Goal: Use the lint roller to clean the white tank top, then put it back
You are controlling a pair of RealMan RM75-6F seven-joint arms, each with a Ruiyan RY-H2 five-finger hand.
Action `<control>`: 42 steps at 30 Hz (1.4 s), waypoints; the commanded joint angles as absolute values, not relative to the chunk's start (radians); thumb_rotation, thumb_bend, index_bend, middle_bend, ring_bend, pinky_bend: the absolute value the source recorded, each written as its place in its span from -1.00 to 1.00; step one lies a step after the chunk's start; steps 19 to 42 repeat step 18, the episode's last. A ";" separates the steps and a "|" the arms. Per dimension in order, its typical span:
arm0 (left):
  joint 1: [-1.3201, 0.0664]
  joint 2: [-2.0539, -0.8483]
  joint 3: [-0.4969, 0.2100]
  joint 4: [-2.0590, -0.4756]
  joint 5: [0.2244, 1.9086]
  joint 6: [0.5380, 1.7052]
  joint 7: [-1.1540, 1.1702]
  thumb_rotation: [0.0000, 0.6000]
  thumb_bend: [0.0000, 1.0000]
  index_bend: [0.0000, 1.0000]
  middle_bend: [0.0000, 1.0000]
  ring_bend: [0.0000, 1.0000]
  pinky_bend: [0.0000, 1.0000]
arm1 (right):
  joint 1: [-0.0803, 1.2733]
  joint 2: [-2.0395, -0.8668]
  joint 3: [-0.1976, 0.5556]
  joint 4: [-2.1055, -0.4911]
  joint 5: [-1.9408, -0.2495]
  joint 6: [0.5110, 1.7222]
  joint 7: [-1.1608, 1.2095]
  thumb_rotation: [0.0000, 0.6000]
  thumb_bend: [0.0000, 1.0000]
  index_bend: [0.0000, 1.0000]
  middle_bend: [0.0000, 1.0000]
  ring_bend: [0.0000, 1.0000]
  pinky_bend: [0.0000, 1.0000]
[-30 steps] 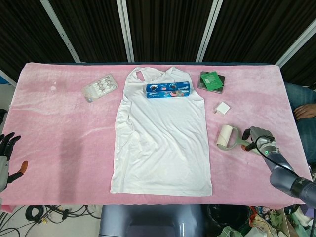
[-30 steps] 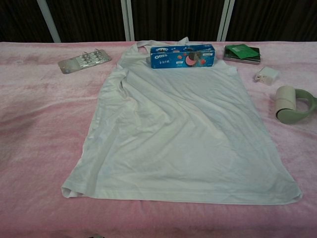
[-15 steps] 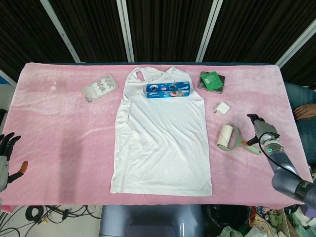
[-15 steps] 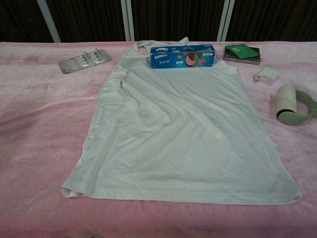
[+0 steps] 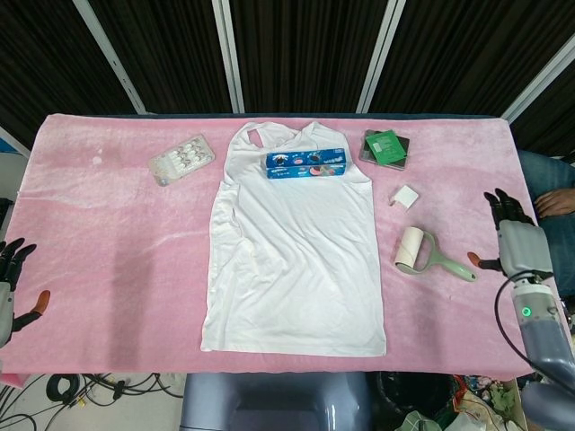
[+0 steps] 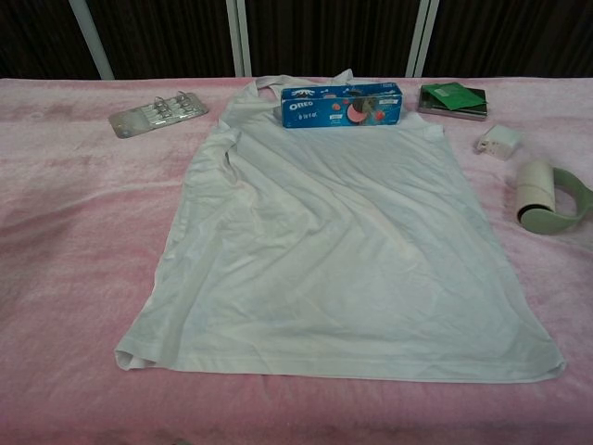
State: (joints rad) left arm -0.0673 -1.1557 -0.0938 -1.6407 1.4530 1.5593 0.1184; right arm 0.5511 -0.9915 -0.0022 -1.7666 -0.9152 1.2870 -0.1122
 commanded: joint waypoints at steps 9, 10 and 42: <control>-0.066 -1.138 -0.078 -1.645 1.478 1.555 0.111 1.00 -0.36 -0.70 -0.83 -0.93 -1.00 | 0.211 -1.237 -0.148 -1.559 -1.346 1.710 -0.139 1.00 -0.80 -1.00 -1.00 -0.92 -0.58; -0.067 -1.137 -0.078 -1.645 1.478 1.554 0.110 1.00 -0.36 -0.70 -0.83 -0.93 -1.00 | 0.208 -1.234 -0.150 -1.552 -1.355 1.703 -0.145 1.00 -0.80 -1.00 -1.00 -0.92 -0.58; -0.072 -1.126 -0.079 -1.647 1.455 1.526 0.091 1.00 -0.36 -0.70 -0.84 -0.93 -1.00 | 0.182 -1.181 -0.149 -1.609 -1.385 1.646 -0.155 1.00 -0.80 -1.00 -1.00 -0.92 -0.58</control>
